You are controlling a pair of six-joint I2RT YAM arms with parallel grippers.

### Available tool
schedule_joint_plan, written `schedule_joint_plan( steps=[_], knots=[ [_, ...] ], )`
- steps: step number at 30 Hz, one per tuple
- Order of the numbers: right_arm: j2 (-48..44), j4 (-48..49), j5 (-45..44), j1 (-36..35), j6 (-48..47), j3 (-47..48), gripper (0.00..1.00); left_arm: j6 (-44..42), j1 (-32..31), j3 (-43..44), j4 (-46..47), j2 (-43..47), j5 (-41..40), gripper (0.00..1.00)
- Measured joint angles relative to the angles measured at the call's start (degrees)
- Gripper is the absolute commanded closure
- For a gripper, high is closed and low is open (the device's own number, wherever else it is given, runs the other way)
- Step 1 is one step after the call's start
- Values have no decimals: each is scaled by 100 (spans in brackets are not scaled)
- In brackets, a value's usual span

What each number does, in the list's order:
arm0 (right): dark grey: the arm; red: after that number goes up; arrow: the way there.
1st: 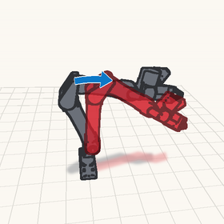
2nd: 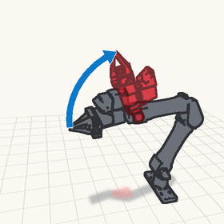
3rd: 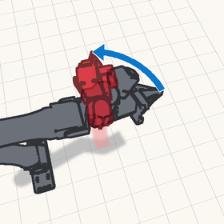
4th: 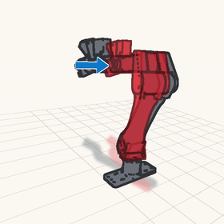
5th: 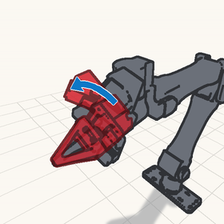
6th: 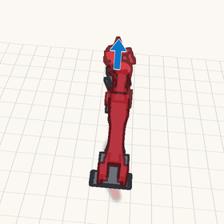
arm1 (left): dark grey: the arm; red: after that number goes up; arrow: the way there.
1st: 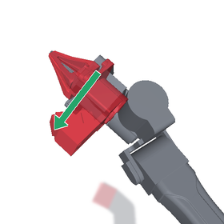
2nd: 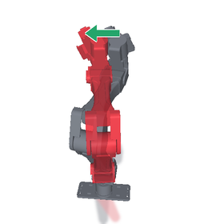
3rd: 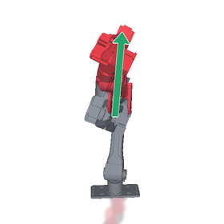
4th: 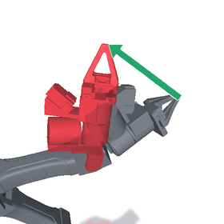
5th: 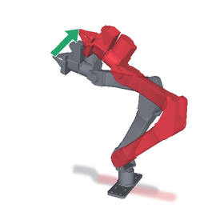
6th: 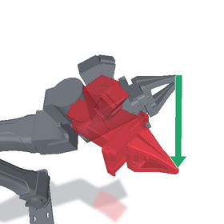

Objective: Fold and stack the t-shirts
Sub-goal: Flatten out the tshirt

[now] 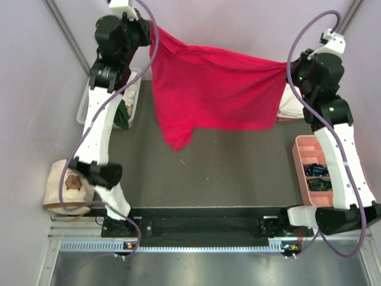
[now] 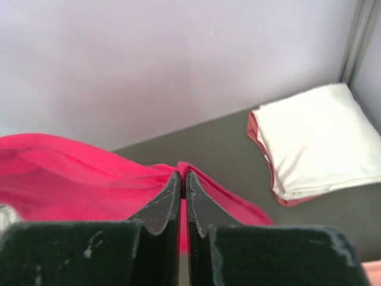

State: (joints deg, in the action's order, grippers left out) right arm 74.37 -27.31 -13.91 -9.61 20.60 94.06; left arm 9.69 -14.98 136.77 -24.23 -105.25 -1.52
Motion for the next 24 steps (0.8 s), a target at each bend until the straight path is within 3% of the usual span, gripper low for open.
schedule_joint_plan(
  steps=[4, 10, 12, 16, 20, 22, 24],
  knots=[
    [-503, 358, 170, 4, 2, -385, 100, 74, -59, -1976, 695, 1641, 57, 100],
    [-1622, 623, 420, 4, 177, -2516, 100, 223, -52, -4433, 1631, 3512, -44, 100],
    [-1832, 673, 509, 4, 308, -3377, 100, 367, -52, -5604, 2022, 4009, -92, 100],
    [-1908, 610, 798, 4, 621, -4900, 100, 769, -55, -7853, 2544, 4404, -101, 100],
    [-1982, 361, 1043, 4, 870, -5783, 100, 1338, -74, -9903, 2671, 4183, -83, 100],
    [-2179, 225, 1128, 4, 955, -6004, 100, 1624, -87, -10802, 2529, 4194, -96, 100],
    [-2393, 87, 1156, 4, 1001, -6057, 100, 1727, -90, -11053, 2479, 4277, -120, 100]
  ],
)
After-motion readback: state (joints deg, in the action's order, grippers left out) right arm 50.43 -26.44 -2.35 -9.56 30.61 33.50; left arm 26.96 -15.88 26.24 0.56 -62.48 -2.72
